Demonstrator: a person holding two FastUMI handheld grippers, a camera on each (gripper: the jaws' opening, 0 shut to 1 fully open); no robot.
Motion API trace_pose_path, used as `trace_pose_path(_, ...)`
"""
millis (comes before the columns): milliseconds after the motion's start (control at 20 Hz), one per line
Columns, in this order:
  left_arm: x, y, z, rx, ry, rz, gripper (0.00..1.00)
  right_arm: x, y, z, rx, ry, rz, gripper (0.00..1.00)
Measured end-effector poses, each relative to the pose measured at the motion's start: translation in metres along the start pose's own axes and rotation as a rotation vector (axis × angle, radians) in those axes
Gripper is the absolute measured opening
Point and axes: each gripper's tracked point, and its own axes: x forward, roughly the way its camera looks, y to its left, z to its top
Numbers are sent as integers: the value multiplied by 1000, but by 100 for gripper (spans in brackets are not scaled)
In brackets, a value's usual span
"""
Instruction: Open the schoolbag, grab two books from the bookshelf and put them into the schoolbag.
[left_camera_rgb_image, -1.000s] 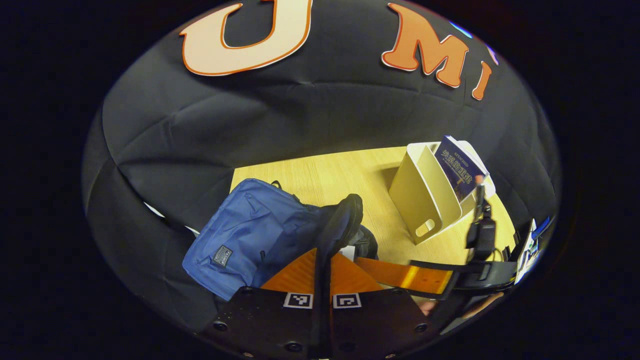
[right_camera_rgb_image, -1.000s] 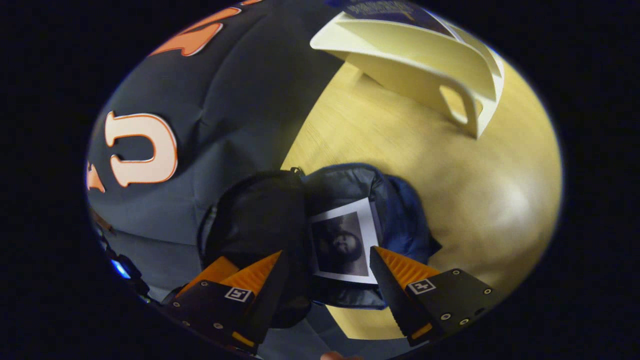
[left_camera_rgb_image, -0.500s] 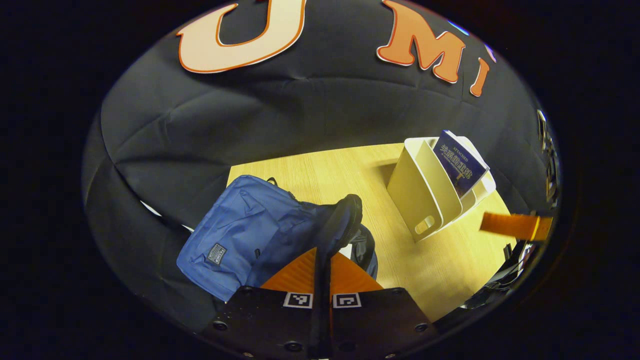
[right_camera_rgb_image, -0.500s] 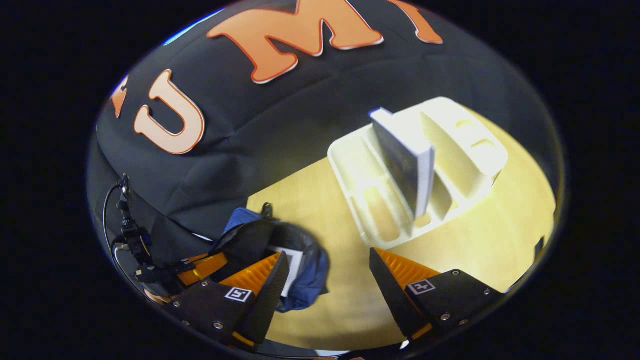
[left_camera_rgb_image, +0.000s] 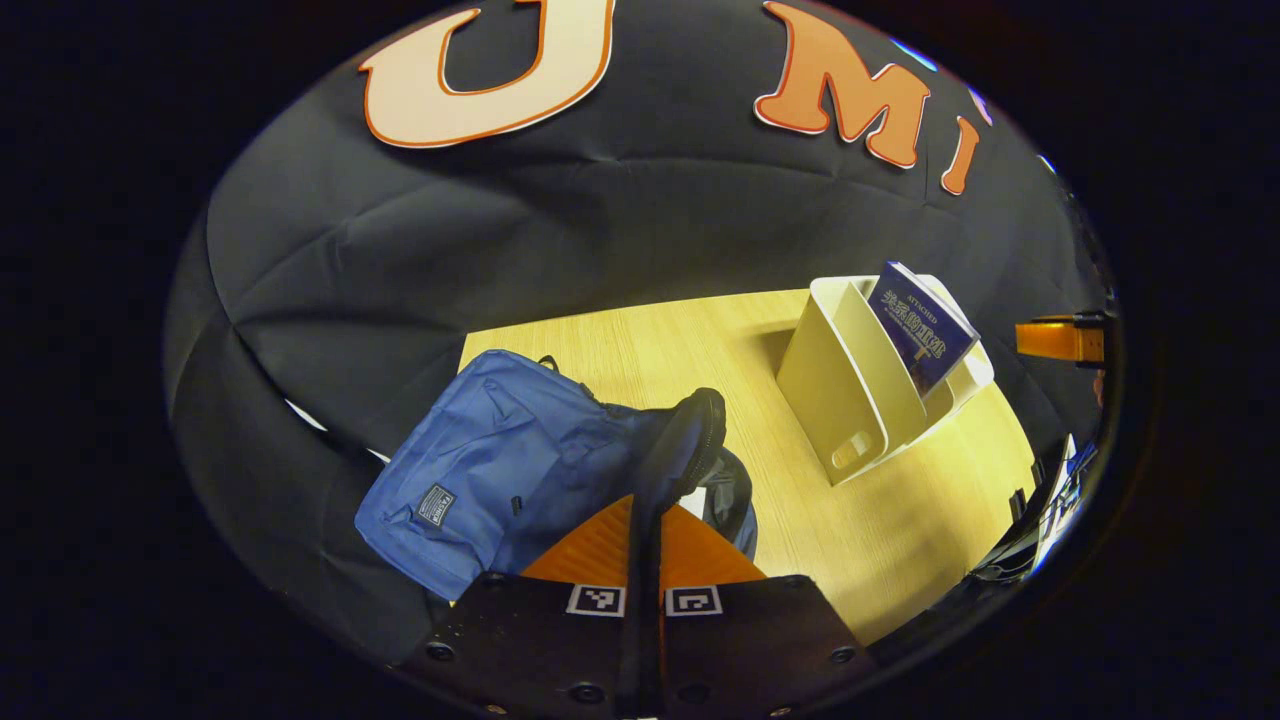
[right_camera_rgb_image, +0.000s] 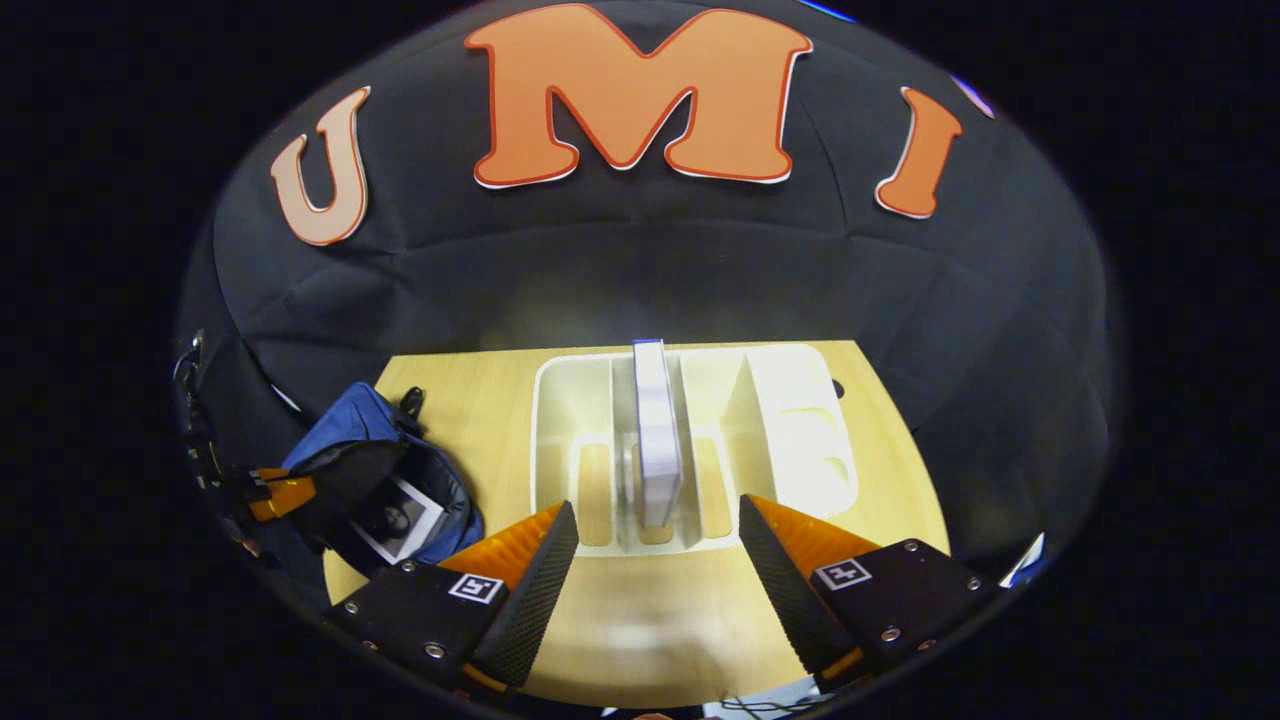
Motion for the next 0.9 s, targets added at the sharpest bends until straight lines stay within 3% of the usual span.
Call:
trace_pose_path(200,0,-4,-3,-10,5,-5,1,20,-3,22,-105,38,4,98)
trace_pose_path(900,9,-5,-7,-20,21,-5,0,130,8,15,-69,288,35,98)
